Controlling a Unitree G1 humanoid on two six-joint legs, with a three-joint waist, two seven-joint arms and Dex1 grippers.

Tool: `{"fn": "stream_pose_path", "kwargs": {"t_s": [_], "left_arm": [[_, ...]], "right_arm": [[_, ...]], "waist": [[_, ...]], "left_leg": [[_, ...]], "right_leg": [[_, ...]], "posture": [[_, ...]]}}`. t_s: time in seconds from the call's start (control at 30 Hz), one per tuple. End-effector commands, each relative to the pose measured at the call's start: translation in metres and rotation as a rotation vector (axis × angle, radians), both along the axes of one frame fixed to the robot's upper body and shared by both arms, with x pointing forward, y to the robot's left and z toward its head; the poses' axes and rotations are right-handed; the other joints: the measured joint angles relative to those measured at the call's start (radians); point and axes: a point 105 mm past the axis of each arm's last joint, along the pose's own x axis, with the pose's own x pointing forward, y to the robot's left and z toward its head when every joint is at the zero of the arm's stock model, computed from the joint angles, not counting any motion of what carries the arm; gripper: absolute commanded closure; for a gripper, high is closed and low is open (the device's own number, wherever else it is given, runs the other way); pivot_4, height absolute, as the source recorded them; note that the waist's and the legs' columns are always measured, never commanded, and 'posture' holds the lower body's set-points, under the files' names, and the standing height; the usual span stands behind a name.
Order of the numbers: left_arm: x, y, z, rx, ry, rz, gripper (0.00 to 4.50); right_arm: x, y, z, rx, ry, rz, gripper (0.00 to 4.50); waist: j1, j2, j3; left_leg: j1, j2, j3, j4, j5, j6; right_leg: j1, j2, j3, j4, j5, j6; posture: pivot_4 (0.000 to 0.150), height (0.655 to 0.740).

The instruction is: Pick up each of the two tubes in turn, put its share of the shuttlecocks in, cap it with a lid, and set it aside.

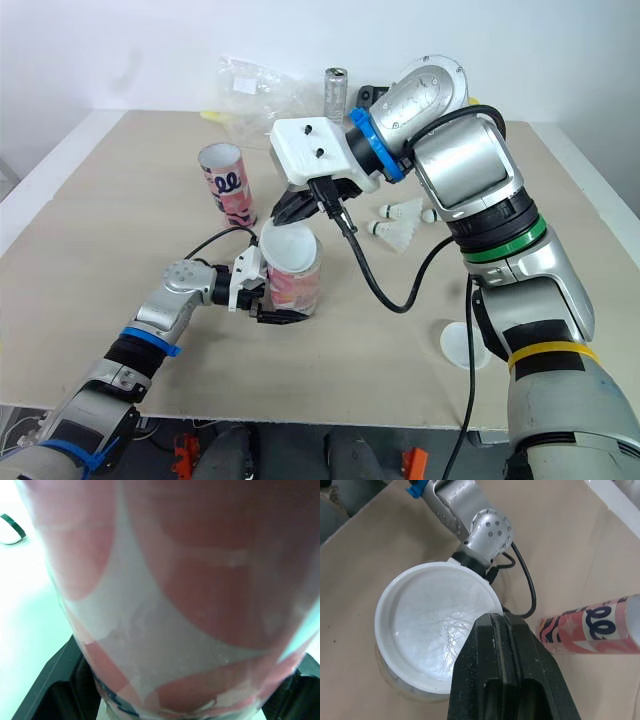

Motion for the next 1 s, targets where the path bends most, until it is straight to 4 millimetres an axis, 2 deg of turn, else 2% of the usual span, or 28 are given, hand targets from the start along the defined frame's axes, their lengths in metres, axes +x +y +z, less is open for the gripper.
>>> {"fn": "stream_pose_path", "kwargs": {"t_s": [0.03,0.23,0.33,0.57,0.77,1.0], "left_arm": [[-0.009,0.017,-0.044,0.148,0.138,0.028,0.84],[-0.010,0.017,-0.044,0.148,0.141,0.027,0.84],[-0.010,0.017,-0.044,0.148,0.143,0.027,0.84],[-0.010,0.018,-0.045,0.147,0.149,0.032,0.84],[-0.011,0.019,-0.045,0.147,0.154,0.034,0.84],[-0.010,0.019,-0.046,0.150,0.155,0.038,0.84]], "right_arm": [[-0.006,-0.005,-0.003,-0.067,-0.017,0.035,4.45],[0.005,-0.012,-0.024,-0.135,-0.029,0.000,4.45],[0.007,-0.015,-0.027,-0.150,-0.038,-0.006,4.45],[0.008,-0.017,-0.028,-0.177,-0.103,0.016,4.45],[0.006,-0.006,-0.008,-0.085,-0.119,0.025,4.45],[0.005,-0.010,-0.006,-0.092,-0.110,0.021,4.45]], "waist": [[0.000,0.000,0.000],[0.000,0.000,0.000],[0.000,0.000,0.000],[0.001,0.000,-0.001],[0.000,0.000,-0.001],[0.000,0.001,-0.001]], "left_leg": [[0.000,0.000,0.000,0.000,0.000,0.000],[0.000,0.000,0.000,0.000,0.000,0.000],[0.000,0.000,0.000,0.000,0.000,0.000],[0.000,0.000,-0.001,0.000,0.000,0.000],[0.000,0.000,-0.001,0.000,0.000,0.000],[0.000,0.000,-0.002,0.000,0.000,0.000]], "right_leg": [[0.000,0.000,0.000,0.000,0.000,0.000],[0.000,0.000,0.000,0.000,-0.001,0.000],[0.000,0.000,0.000,0.000,-0.001,0.000],[0.001,0.000,-0.001,0.000,-0.001,0.000],[0.001,0.000,-0.001,0.000,-0.001,0.000],[0.001,0.000,-0.001,0.000,-0.001,0.000]], "posture": [[0.150,0.7394],[0.150,0.7394],[0.150,0.7394],[0.150,0.7394],[0.150,0.7394],[0.150,0.7394]]}}
